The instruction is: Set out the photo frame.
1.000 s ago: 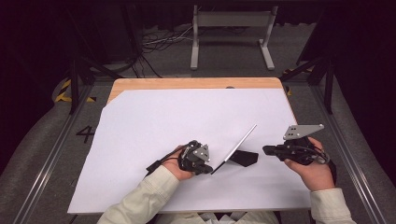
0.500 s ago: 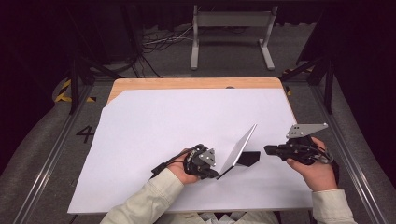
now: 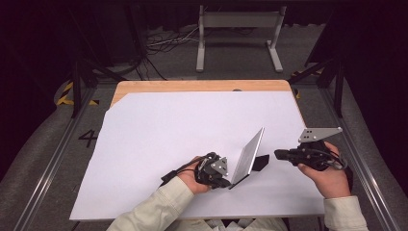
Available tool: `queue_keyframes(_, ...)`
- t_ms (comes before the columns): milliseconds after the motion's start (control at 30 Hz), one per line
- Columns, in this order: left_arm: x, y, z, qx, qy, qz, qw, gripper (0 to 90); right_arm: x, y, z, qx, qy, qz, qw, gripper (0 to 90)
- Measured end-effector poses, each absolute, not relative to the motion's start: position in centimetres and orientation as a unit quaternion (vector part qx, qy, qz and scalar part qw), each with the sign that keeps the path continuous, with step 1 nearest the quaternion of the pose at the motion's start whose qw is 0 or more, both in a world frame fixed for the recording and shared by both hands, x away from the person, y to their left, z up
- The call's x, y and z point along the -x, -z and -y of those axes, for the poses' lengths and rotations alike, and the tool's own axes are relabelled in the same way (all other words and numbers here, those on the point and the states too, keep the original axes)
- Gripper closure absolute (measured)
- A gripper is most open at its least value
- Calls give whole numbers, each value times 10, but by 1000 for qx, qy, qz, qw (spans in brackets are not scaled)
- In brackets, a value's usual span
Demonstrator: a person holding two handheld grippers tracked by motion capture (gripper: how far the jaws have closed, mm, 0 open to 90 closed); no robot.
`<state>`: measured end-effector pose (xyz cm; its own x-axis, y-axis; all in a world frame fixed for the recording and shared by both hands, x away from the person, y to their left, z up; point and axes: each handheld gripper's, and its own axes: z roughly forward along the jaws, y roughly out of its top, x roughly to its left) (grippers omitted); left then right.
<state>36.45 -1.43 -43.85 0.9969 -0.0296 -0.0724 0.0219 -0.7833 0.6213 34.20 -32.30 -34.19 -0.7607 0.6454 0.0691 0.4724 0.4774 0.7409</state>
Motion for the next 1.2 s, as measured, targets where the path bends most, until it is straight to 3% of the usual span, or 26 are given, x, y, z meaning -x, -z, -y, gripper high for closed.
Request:
queue_keyframes(633,-354,443,31,-935,45,2,351,900,-340,335,326,-327,-394,-850,124,855)
queue_keyframes(900,-352,444,34,-933,49,-2,357,900,-337,330,325,-341,-409,-838,118,770)
queue_keyframes(1200,-349,444,40,-933,49,-1,357,900,-335,325,333,-352,-416,-828,129,758)
